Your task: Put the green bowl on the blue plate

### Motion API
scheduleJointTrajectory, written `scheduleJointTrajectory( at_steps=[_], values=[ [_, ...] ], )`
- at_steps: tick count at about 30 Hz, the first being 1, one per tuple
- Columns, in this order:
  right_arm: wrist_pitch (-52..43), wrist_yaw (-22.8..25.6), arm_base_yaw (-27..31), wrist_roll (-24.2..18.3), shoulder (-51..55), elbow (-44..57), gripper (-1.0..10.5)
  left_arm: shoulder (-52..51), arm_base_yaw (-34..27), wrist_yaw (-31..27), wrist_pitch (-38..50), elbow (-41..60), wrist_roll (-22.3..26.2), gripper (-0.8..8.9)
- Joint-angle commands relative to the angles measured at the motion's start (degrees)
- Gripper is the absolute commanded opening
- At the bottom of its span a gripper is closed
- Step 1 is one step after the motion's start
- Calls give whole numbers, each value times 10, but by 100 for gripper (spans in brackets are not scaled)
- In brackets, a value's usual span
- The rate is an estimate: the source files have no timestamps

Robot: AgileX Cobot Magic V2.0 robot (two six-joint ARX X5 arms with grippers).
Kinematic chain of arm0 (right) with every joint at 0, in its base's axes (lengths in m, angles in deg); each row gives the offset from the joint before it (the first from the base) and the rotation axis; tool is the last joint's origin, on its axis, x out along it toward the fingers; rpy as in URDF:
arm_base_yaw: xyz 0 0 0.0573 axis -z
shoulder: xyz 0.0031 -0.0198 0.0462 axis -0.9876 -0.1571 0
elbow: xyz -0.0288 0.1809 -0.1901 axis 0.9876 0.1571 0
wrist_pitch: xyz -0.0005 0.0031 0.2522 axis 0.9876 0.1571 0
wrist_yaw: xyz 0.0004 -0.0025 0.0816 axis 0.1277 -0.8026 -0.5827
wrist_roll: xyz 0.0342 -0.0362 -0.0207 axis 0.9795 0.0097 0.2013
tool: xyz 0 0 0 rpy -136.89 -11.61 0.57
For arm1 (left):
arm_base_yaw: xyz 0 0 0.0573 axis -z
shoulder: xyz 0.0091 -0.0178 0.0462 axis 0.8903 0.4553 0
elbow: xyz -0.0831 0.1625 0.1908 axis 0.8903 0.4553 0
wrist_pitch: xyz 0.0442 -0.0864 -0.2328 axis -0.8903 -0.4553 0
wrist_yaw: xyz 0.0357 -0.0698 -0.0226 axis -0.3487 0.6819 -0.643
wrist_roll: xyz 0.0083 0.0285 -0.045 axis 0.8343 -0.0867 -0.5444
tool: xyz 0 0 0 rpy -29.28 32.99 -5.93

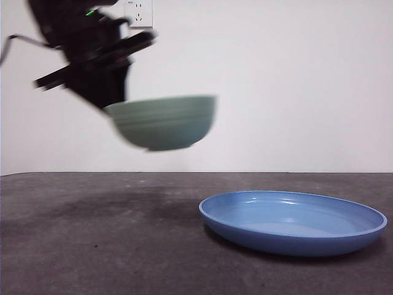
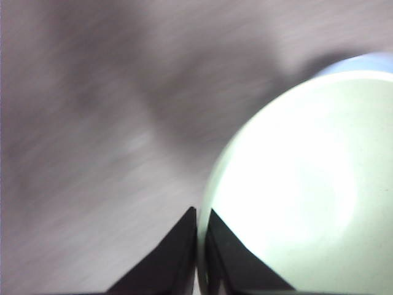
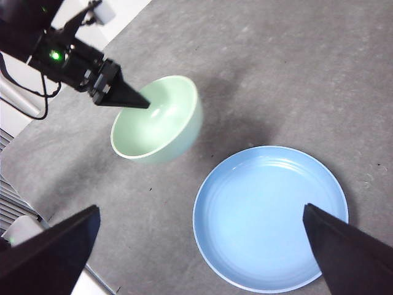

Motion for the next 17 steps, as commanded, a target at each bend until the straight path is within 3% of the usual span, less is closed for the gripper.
scheduleJointTrajectory(
  at_steps=[1,9,17],
  values=[
    [-5,0,-3,-2,-2,-10,622,42,38,1,5,-51,-19,9],
    [-5,0,-3,-3,-2,-10,622,154,128,-23,-3,-171,-21,9],
    [-5,0,-3,-3,-2,-10,622,245,164,-25,-19,-233,-25,9]
  ],
)
